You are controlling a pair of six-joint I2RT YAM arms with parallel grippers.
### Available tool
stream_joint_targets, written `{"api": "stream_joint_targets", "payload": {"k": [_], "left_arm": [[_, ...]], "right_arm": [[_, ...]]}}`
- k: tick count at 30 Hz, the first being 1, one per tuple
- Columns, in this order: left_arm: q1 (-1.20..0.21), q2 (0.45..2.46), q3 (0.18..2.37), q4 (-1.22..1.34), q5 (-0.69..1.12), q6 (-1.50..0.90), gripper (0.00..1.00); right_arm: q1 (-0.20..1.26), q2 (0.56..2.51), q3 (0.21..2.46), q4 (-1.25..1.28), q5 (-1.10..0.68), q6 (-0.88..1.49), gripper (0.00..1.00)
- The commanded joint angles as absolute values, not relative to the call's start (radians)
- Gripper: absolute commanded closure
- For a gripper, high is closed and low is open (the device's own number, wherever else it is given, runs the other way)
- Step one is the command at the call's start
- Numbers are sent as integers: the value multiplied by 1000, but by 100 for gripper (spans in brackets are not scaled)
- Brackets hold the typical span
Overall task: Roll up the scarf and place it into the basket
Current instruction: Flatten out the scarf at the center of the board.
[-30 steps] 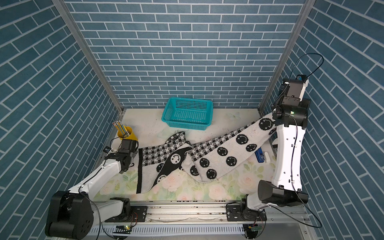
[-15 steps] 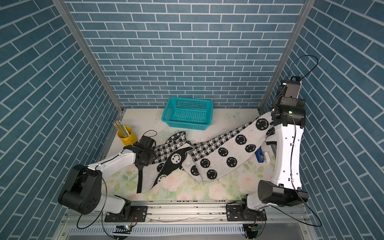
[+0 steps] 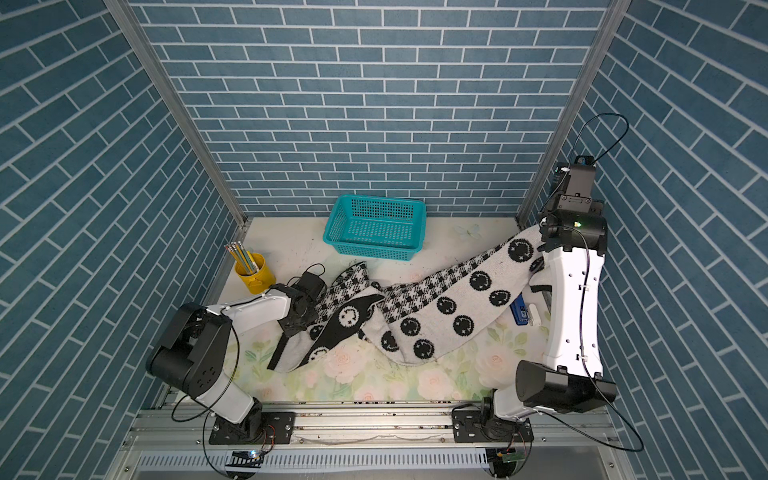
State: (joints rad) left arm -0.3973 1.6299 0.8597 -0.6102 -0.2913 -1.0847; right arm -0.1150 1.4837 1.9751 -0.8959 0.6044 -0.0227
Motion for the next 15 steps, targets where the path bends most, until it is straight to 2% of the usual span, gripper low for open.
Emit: {"api": "stream_joint_targets", "payload": {"k": [1, 5, 8, 10, 13, 15], "left_arm": [[-316, 1593, 812, -854, -481, -1169, 100], [-224, 1428, 810, -936, -624, -1151, 100], [-121, 1365, 798, -905, -650, -1034, 95], [-77, 1370, 814, -876, -627, -978, 94], [-49, 1426, 868, -876, -635, -956, 86], [-11, 1460, 907, -879, -650, -947, 86]], "right_arm": [[-112, 1462, 1972, -852, 614, -7, 100], [-113, 1463, 1974, -853, 633, -10, 100], [-115, 1475, 1993, -857, 650, -13, 100], [-115, 1493, 2027, -868, 645, -10, 100], [-115, 1534, 2131, -907, 669, -5, 100], [-115, 1547, 2193, -923, 697, -12, 100]]}}
